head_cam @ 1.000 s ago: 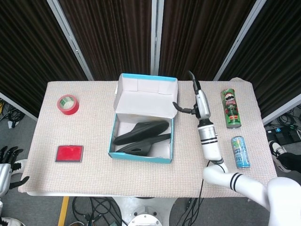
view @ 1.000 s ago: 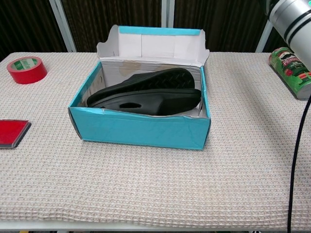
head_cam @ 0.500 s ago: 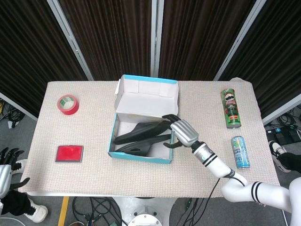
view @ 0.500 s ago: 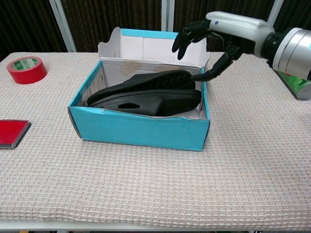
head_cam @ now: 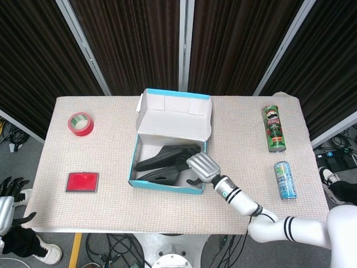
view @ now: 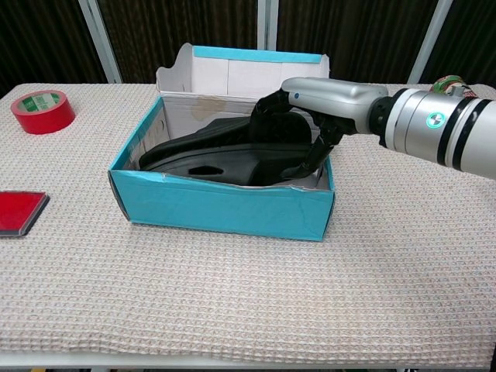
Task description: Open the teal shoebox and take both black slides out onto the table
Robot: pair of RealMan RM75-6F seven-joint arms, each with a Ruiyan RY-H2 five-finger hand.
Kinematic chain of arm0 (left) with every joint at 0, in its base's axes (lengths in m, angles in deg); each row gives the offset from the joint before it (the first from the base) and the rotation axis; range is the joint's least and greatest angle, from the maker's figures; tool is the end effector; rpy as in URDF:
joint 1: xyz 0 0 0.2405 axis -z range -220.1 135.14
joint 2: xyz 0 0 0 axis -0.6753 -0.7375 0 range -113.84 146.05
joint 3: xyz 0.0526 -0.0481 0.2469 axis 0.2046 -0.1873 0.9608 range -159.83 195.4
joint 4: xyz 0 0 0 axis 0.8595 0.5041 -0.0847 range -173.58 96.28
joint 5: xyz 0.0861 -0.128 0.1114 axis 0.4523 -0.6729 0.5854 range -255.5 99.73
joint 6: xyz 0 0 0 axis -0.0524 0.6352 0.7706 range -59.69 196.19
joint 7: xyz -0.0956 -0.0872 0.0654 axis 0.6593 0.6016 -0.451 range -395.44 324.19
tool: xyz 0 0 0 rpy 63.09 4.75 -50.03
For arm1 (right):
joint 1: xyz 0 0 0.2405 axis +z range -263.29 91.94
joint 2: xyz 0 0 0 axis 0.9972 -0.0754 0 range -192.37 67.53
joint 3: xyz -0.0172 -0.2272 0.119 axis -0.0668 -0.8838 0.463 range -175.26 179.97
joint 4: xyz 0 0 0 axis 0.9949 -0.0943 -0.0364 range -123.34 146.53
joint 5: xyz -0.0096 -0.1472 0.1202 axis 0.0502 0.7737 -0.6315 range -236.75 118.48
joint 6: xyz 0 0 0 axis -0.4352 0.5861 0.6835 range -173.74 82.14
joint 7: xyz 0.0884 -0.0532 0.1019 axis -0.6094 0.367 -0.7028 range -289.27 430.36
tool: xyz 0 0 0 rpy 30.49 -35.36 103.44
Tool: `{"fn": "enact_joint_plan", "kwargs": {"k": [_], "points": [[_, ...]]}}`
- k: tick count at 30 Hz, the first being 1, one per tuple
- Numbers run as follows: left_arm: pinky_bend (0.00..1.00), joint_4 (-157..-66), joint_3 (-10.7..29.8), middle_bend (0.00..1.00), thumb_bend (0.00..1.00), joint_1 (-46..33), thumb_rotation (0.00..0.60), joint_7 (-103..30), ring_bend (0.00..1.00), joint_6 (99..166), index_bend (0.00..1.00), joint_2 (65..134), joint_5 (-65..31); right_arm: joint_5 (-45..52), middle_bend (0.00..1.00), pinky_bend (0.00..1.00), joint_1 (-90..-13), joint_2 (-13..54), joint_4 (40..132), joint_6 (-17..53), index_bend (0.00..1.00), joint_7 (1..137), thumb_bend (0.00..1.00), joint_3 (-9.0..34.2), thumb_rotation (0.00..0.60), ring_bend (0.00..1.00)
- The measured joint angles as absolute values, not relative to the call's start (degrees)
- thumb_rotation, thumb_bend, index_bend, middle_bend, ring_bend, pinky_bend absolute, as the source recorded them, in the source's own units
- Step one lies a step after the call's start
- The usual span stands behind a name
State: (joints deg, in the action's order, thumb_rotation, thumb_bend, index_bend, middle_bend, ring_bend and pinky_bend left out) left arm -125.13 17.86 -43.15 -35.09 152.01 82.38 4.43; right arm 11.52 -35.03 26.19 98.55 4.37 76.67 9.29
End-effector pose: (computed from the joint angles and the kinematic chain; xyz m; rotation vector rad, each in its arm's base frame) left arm -0.3484 0.1386 0.1693 -1.3228 -0.9951 -0.7136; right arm -0.0931 -0.3314 -0.0180 2.1148 -1.0263 1.0819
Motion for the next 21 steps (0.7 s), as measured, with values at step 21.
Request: {"fn": "enact_joint_plan", "kwargs": {"k": [21], "points": [[0.15,-123.24,18.03,0.13,0.06,-42.97,0.600,-32.39,0.04,150.91,0.20,83.09,4.49,11.27,0.32,0.04,-35.33,37.97,87.98,8.80,0.39,87.41,0.17,9.81,0.600,0.05]]}}
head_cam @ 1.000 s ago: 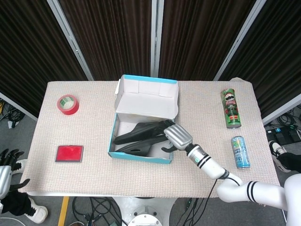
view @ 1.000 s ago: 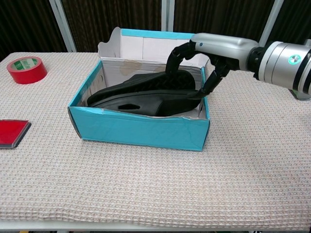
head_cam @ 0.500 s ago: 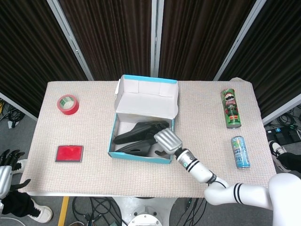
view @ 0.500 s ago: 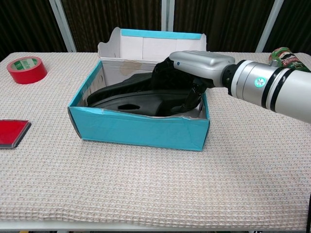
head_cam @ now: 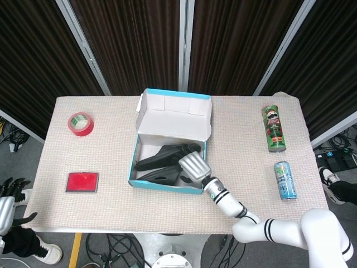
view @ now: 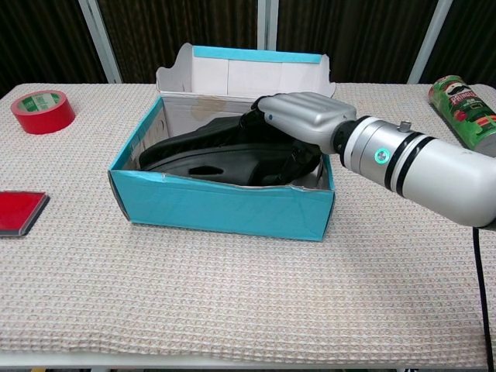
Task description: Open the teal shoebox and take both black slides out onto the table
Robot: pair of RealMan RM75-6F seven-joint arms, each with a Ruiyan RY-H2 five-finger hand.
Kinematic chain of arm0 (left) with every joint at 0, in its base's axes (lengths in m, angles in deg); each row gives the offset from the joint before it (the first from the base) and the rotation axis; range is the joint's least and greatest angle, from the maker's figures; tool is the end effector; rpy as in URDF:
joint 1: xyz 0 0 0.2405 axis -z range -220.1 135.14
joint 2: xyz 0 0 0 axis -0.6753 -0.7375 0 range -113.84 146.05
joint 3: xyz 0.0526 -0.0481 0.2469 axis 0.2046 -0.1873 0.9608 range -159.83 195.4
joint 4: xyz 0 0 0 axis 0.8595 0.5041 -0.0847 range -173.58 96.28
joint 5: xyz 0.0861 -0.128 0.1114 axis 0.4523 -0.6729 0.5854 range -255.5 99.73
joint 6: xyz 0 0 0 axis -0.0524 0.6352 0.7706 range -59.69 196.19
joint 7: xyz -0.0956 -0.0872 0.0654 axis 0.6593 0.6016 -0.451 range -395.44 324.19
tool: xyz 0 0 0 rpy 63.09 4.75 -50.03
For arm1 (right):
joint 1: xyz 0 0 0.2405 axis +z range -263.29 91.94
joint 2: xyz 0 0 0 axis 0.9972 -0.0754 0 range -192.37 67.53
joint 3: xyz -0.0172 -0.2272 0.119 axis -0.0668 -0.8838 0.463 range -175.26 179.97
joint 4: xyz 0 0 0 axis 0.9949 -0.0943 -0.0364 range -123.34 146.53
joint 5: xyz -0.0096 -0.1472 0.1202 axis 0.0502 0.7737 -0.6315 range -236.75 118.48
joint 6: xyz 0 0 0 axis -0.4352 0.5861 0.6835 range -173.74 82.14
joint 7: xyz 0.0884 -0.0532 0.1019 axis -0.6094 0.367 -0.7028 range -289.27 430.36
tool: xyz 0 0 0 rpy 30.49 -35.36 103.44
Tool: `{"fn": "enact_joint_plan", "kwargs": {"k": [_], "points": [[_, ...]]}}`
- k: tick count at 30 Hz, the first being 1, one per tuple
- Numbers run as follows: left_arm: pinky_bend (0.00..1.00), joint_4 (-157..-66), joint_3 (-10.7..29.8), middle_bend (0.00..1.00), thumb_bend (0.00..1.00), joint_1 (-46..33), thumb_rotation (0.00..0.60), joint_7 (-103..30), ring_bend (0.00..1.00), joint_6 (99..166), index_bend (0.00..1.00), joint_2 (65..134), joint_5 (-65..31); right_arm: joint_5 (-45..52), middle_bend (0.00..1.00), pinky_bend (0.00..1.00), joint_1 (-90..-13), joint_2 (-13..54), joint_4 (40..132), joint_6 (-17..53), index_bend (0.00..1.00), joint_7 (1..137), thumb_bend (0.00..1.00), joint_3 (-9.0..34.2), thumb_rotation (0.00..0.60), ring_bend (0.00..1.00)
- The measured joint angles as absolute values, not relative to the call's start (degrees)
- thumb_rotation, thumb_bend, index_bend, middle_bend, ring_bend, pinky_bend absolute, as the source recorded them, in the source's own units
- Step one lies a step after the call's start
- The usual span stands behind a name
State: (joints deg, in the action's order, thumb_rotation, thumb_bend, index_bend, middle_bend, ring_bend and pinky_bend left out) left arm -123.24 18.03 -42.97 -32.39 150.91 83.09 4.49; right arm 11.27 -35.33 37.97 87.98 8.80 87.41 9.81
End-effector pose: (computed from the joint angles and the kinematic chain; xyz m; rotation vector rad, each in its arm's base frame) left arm -0.3541 0.1387 0.1658 -1.3212 -1.0282 -0.7232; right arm -0.0877 -0.3311 -0.0611 2.0764 -0.8324 1.0523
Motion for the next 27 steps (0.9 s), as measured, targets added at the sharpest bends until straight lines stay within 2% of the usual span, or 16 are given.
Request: {"fn": "enact_joint_plan", "kwargs": {"k": [2,7,10,20,27], "points": [[0.15,-123.17,18.08,0.13,0.06,-42.93,0.600,-32.28,0.04,150.63,0.20,83.14,4.42,12.64,0.34,0.03,-35.65,38.72,87.23,9.67,0.41,87.43,0.20,9.40,0.600,0.06],[0.15,-123.06,18.10,0.13,0.06,-42.82,0.600,-31.67,0.04,150.56,0.20,83.24,4.64,15.58,0.45,0.03,-36.34,41.03,84.04,12.23,0.55,87.77,0.47,8.90,0.600,0.13],[0.15,-122.87,18.16,0.13,0.06,-42.90,0.600,-31.33,0.04,150.47,0.20,83.23,4.54,17.21,0.48,0.03,-36.66,42.08,82.51,13.86,0.61,87.18,0.59,9.18,0.600,0.16],[0.15,-123.07,18.06,0.13,0.06,-42.85,0.600,-31.41,0.04,150.61,0.20,83.01,4.66,18.99,0.49,0.03,-36.93,40.05,86.22,16.49,0.63,82.65,0.63,13.73,0.600,0.16],[0.15,-123.40,17.95,0.13,0.06,-42.80,0.600,-31.58,0.04,150.79,0.20,82.67,4.74,18.36,0.49,0.03,-37.80,35.55,92.27,19.46,0.63,78.78,0.63,18.59,0.600,0.17]]}}
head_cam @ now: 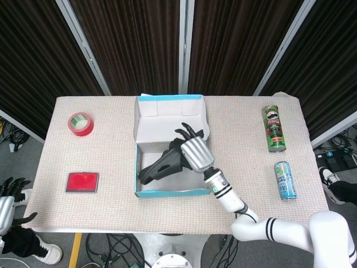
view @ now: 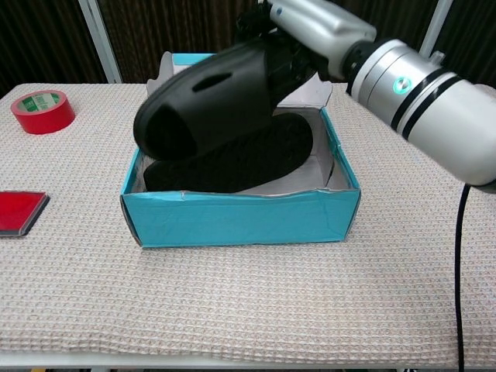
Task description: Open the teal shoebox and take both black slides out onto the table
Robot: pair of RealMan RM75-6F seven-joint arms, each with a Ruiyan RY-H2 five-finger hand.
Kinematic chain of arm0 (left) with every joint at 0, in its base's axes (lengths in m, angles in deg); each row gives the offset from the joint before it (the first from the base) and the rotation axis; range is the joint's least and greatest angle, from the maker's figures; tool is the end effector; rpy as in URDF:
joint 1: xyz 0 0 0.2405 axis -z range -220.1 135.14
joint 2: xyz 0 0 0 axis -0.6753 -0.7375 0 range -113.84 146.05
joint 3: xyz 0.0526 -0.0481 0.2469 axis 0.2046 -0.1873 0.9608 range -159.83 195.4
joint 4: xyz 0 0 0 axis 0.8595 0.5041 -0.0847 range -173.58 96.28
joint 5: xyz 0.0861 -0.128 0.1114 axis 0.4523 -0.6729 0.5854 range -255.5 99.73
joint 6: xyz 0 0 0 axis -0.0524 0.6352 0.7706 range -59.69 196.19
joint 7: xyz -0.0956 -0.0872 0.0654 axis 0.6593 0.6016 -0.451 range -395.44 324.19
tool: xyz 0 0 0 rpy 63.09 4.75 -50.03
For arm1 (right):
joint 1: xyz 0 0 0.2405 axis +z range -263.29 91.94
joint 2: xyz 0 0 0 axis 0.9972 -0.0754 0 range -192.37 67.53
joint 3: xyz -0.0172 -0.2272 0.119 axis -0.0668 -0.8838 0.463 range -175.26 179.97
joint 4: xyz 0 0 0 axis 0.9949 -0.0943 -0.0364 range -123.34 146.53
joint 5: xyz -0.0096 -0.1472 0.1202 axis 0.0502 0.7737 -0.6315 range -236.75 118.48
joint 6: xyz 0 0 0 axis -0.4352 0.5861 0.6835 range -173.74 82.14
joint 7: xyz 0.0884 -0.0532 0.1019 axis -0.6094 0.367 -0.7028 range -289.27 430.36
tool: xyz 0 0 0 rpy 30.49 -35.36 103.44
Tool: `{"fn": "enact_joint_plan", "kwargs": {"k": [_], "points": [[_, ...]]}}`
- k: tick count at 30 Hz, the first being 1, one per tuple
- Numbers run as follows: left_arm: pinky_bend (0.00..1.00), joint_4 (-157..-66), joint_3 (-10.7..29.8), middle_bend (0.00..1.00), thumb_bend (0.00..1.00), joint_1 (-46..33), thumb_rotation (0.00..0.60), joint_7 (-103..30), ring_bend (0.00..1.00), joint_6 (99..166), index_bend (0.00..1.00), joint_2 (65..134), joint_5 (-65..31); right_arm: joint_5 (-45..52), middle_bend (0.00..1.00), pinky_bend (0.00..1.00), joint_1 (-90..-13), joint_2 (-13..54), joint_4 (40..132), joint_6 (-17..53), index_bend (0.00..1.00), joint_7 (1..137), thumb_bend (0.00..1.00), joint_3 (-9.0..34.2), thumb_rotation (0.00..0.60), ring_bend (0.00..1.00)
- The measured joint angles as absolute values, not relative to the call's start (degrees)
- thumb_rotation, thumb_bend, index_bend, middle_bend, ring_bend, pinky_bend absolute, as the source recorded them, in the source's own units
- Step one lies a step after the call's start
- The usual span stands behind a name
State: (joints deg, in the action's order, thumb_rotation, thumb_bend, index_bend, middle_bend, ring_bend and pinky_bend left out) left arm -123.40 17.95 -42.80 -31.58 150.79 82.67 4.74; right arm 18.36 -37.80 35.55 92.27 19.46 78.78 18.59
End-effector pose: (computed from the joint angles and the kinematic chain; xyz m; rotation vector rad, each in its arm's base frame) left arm -0.3533 0.1401 0.1677 -1.3223 -1.0326 -0.7344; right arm -0.0562 -0.3474 -0.0002 1.7905 -0.8470 1.4540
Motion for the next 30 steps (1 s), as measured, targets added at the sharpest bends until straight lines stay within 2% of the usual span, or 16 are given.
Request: {"fn": "enact_joint_plan", "kwargs": {"k": [8,11,15,18,23,26,27,28,30], "points": [[0.15,-123.36,17.83,0.13,0.06,-42.50,0.600,-31.63,0.04,150.70,0.20,82.69,4.98,15.55,0.50,0.03,-42.44,24.21,97.16,21.24,0.63,72.41,0.63,21.73,0.600,0.18],[0.15,-123.59,17.84,0.13,0.06,-42.39,0.600,-31.89,0.04,150.55,0.20,82.69,4.98,14.20,0.52,0.03,-44.27,17.77,97.92,17.95,0.63,66.86,0.63,21.65,0.600,0.18],[0.15,-124.29,17.71,0.13,0.06,-42.07,0.600,-32.65,0.04,150.35,0.20,82.50,4.99,14.16,0.52,0.03,-45.82,10.44,95.94,9.60,0.64,58.06,0.63,19.95,0.600,0.18],[0.15,-125.05,17.58,0.13,0.06,-41.85,0.600,-33.39,0.04,150.32,0.20,82.23,5.02,15.27,0.52,0.02,-45.99,7.98,91.53,4.14,0.64,53.12,0.64,17.99,0.600,0.17],[0.15,-126.67,17.41,0.13,0.06,-41.56,0.600,-34.77,0.04,150.25,0.20,81.53,4.91,18.43,0.51,0.01,-44.91,8.49,82.51,-0.15,0.64,49.09,0.62,15.20,0.600,0.15],[0.15,-127.43,17.25,0.13,0.06,-41.38,0.600,-35.38,0.04,150.18,0.20,80.96,4.69,21.10,0.49,0.00,-43.46,10.95,77.30,-1.62,0.63,47.39,0.55,13.56,0.600,0.11],[0.15,-127.62,17.16,0.13,0.06,-41.24,0.600,-35.55,0.04,150.15,0.20,80.70,4.69,22.13,0.46,0.00,-42.73,12.18,75.42,-2.19,0.59,47.08,0.48,12.89,0.600,0.07],[0.15,-127.75,17.07,0.13,0.06,-41.11,0.600,-35.59,0.04,150.12,0.20,80.52,4.71,22.84,0.42,0.00,-42.16,13.11,74.08,-2.63,0.55,47.03,0.44,12.39,0.600,0.05],[0.15,-128.02,16.80,0.13,0.06,-40.71,0.600,-35.58,0.04,150.03,0.20,80.07,4.86,24.12,0.29,0.00,-40.84,15.06,71.34,-3.74,0.36,47.78,0.30,11.31,0.600,0.01]]}}
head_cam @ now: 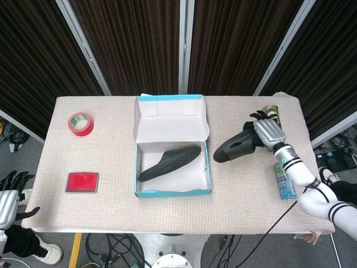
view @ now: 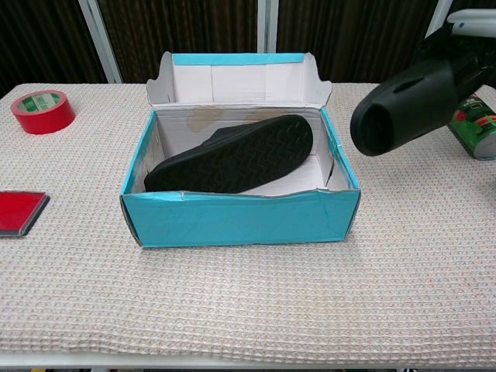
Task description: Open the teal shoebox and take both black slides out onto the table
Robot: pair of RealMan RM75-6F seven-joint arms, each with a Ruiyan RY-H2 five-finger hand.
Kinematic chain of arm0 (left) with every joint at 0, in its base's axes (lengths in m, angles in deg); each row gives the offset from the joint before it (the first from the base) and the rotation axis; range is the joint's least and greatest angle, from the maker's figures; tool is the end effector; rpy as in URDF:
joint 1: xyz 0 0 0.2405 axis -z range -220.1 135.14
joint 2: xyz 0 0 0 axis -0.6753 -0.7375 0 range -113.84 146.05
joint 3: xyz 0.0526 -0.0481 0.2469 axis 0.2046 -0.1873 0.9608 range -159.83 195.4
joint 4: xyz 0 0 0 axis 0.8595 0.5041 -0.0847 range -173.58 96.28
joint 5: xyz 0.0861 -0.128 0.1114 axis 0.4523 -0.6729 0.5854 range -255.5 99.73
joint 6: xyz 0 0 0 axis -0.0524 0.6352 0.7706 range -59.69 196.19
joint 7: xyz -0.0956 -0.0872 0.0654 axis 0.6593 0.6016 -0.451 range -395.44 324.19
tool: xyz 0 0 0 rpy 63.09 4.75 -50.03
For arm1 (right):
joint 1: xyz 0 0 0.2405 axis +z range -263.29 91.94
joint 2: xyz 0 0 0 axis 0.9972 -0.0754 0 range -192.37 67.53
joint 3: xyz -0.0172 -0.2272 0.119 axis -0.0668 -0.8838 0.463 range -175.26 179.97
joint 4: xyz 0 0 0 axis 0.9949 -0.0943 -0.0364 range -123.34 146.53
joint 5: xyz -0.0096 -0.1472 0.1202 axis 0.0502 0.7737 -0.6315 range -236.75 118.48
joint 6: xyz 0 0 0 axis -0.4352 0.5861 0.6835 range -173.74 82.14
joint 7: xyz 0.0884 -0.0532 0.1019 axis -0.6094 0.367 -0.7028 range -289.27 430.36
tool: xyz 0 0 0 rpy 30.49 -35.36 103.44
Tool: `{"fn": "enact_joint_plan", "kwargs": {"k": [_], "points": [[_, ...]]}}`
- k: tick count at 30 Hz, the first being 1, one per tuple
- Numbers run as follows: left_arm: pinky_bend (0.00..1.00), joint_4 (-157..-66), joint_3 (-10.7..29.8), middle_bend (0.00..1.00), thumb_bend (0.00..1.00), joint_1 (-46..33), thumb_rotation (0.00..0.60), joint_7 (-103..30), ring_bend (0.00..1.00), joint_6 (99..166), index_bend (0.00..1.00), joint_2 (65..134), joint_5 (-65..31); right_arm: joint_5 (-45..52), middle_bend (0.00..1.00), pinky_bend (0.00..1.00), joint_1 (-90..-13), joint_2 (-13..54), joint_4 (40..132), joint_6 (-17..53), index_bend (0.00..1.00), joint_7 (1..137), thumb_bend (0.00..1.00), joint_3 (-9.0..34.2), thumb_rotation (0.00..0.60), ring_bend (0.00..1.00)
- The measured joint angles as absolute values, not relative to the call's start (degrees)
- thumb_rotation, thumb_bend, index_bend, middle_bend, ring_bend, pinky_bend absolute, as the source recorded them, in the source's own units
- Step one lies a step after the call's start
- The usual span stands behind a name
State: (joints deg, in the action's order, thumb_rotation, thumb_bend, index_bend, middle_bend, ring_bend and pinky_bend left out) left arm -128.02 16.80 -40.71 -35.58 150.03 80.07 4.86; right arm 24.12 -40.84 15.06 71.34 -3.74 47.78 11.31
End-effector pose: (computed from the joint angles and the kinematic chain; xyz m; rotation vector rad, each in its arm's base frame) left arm -0.3360 0.1565 0.1750 -1.3622 -0.9832 -0.7422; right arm -0.2298 -0.4181 0.1030 1.8047 -1.0164 0.8627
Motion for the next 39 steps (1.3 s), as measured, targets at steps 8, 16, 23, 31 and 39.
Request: {"fn": "enact_joint_plan", "kwargs": {"k": [8,16,23,31,39], "points": [[0.15,-129.18,14.99,0.13,0.06,-37.04,0.600,-34.21,0.04,149.20,0.20,77.82,7.90,22.68,0.00,0.00,-38.87,16.84,71.26,-6.35,0.00,58.23,0.01,10.53,0.600,0.00],[0.16,-133.10,11.10,0.13,0.06,-27.16,0.600,-29.72,0.04,143.86,0.20,75.31,13.01,18.13,0.00,0.00,-40.04,9.95,83.24,-4.13,0.00,62.34,0.01,12.71,0.600,0.00],[0.20,-138.00,7.36,0.15,0.06,-16.36,0.600,-32.28,0.09,132.68,0.20,77.36,12.73,14.88,0.00,0.00,-43.89,1.88,92.52,1.89,0.00,62.12,0.01,14.94,0.600,0.00],[0.28,-141.10,5.43,0.23,0.06,-7.58,0.600,-43.47,0.16,122.48,0.26,85.85,3.07,14.04,0.00,0.00,-46.76,-0.41,94.74,5.09,0.00,61.02,0.02,15.14,0.600,0.00],[0.31,-141.31,4.61,0.23,0.06,-1.31,0.600,-54.47,0.19,118.69,0.24,94.83,-9.09,14.87,0.00,0.00,-47.50,-0.04,94.22,6.17,0.00,59.73,0.02,14.81,0.600,0.00]]}}
